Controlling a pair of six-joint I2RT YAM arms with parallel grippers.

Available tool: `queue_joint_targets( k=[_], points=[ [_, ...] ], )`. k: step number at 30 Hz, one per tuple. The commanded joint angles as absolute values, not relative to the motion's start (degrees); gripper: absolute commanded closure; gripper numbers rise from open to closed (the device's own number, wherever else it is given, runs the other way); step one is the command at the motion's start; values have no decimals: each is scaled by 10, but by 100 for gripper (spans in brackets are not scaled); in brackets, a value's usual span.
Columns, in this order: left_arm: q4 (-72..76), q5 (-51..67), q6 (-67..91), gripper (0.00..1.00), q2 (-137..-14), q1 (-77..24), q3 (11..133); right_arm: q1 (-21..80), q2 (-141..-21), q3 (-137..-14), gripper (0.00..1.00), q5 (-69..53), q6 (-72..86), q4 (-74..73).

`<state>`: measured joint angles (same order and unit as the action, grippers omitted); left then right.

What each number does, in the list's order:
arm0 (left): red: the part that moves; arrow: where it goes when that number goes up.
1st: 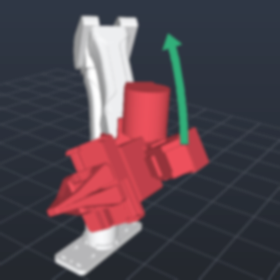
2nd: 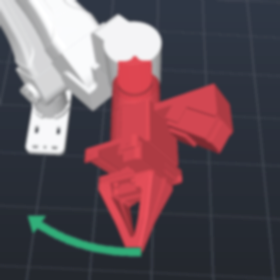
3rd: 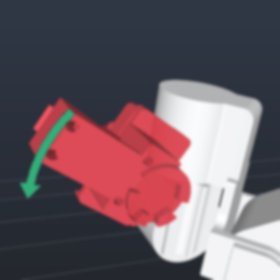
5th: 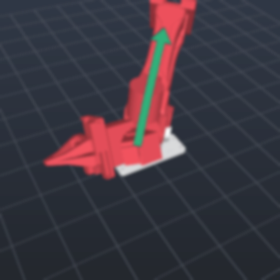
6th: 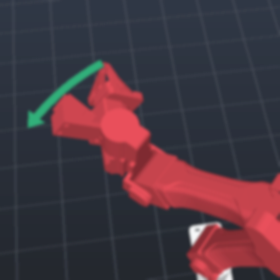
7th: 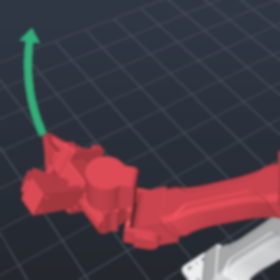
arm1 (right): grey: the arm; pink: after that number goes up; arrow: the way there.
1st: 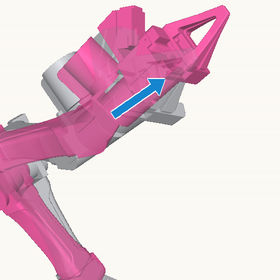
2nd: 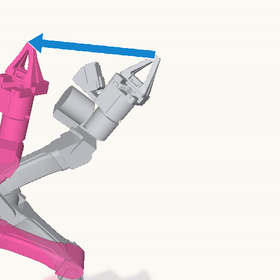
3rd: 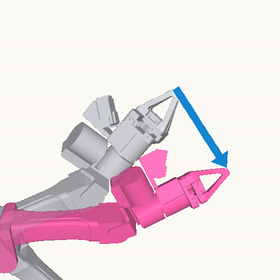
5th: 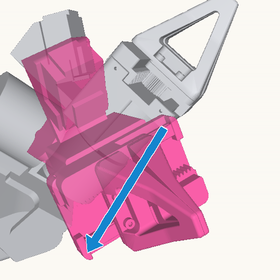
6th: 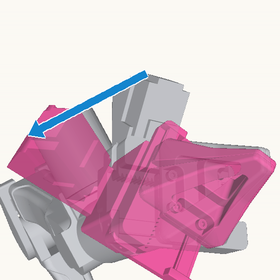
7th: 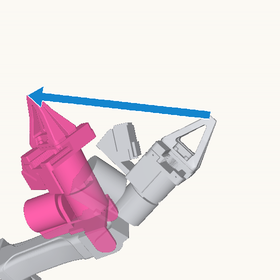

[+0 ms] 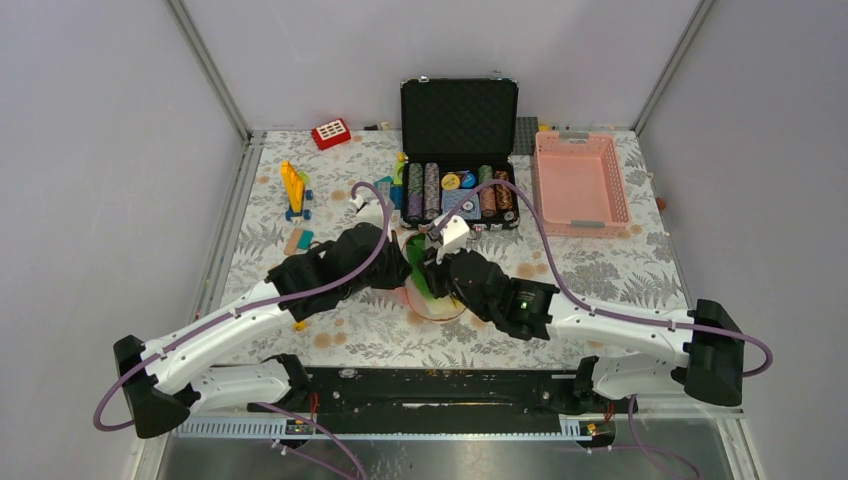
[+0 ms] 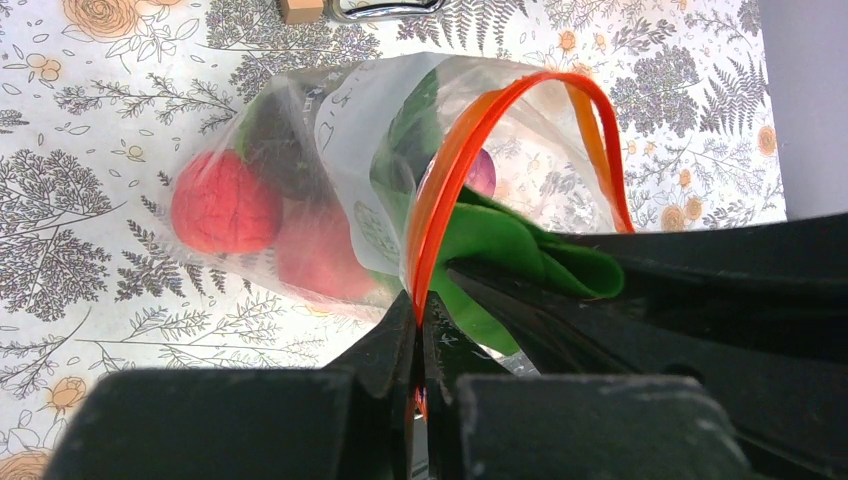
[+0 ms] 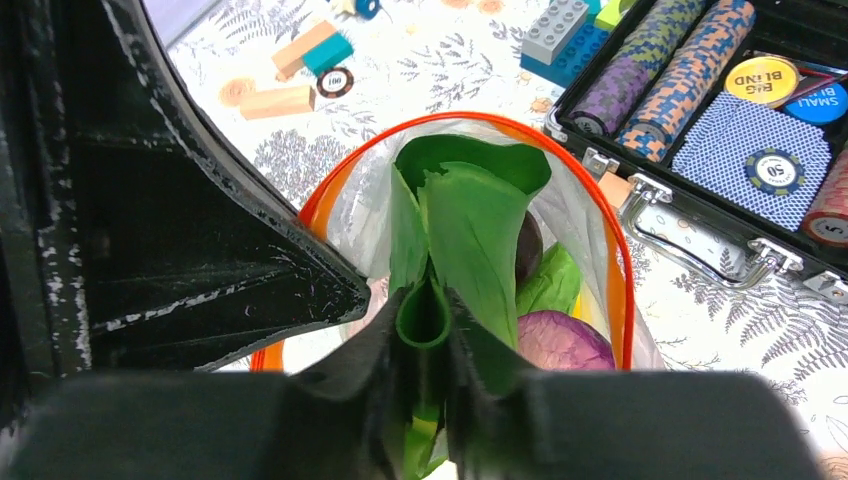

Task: Place the food in the zip-top bag and seal the zipper
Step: Adjust the fake vegetable in the zipper food storage bag.

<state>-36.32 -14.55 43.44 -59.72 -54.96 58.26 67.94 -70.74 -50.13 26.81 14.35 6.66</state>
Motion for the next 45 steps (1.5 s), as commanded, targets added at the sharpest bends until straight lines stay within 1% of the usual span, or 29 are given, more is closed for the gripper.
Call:
queue_joint_targets(
  k=[1, 2, 3, 6, 9, 15, 21, 23, 26, 29, 34, 40, 43, 45],
  points=[
    [-333, -141, 427, 100, -575, -552, 600, 684, -727, -512, 85, 234, 128, 73],
    [-337, -150, 426, 100, -572, -552, 602, 684, -734, -517, 91, 224, 123, 57],
    [-345, -163, 425, 100, -568, -552, 608, 684, -744, -527, 94, 215, 120, 32],
    [-366, -205, 423, 100, -551, -552, 626, 684, -792, -569, 100, 215, 116, -93],
    [-371, -233, 418, 100, -532, -552, 631, 684, -833, -591, 100, 219, 122, -159],
    [-378, -258, 414, 100, -501, -552, 634, 684, -906, -628, 100, 250, 145, -231],
    [-379, -260, 417, 100, -473, -552, 624, 683, -960, -681, 99, 338, 204, -296],
    [-379, -263, 420, 100, -467, -552, 619, 683, -962, -694, 94, 368, 219, -313],
    [-378, -273, 425, 100, -467, -551, 609, 683, -940, -693, 82, 359, 210, -295],
    [-376, -274, 430, 100, -479, -551, 603, 683, -879, -668, 64, 286, 170, -241],
    [-373, -282, 442, 100, -497, -551, 599, 683, -767, -605, 36, 129, 108, -137],
    [-360, -270, 452, 100, -500, -552, 590, 683, -684, -553, 17, 10, 57, -59],
    [-360, -266, 457, 100, -497, -551, 587, 683, -663, -538, 9, -15, 46, -44],
    [-361, -267, 460, 100, -494, -551, 584, 683, -650, -529, 2, -12, 44, -34]
  ],
)
